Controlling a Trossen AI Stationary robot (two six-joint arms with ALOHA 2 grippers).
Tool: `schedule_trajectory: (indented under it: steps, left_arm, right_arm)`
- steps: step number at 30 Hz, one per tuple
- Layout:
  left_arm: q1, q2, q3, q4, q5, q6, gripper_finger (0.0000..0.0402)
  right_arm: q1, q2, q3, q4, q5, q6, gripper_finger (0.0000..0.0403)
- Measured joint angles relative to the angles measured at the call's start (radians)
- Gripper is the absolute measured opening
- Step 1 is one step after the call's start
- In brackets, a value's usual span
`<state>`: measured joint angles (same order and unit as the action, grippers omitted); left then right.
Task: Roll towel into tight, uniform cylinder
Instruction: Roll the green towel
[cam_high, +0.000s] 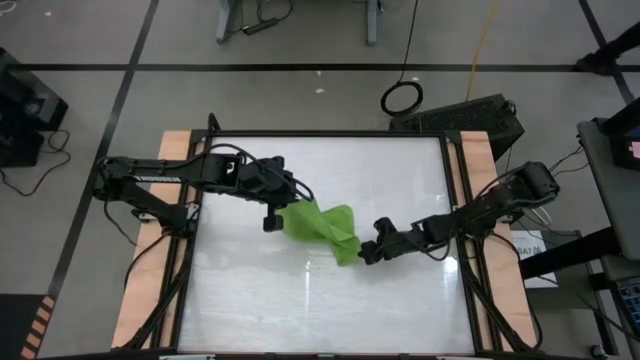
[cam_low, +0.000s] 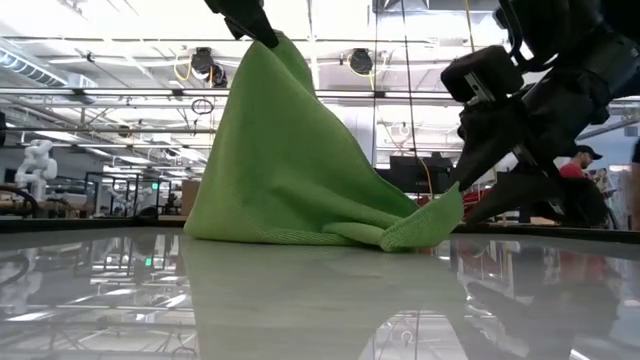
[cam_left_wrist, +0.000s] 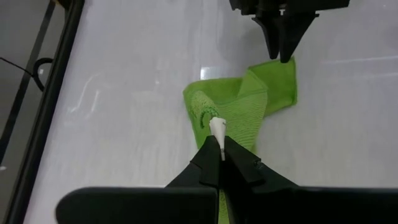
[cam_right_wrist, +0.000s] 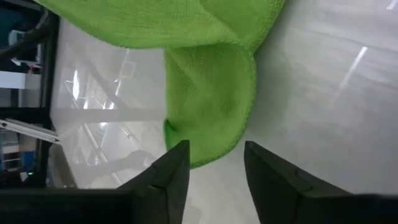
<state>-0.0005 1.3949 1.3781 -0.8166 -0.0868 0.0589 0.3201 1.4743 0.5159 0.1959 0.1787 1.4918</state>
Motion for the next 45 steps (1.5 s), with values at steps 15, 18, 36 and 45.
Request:
schedule_trajectory:
  steps: [15,18,36,45]
  left_arm:
    - [0.0,0.0,0.0,-0.004,-0.013,0.0,0.0005]
    - [0.0,0.0,0.0,-0.004,-0.014,0.0,0.0005]
    - [0.008,-0.044,0.05,0.042,-0.097,0.027,0.0004]
    - [0.055,-0.15,0.124,0.126,0.019,0.033,0.0004]
  right_arm:
    - [0.012,0.088,0.0,0.152,0.0,-0.035,0.009]
    - [0.016,0.088,0.0,0.165,-0.036,-0.076,0.0049]
    - [-0.054,-0.316,0.0,0.06,-0.304,-0.556,0.0001]
    - [-0.147,-0.765,0.06,-0.117,-0.427,-0.77,0.0]
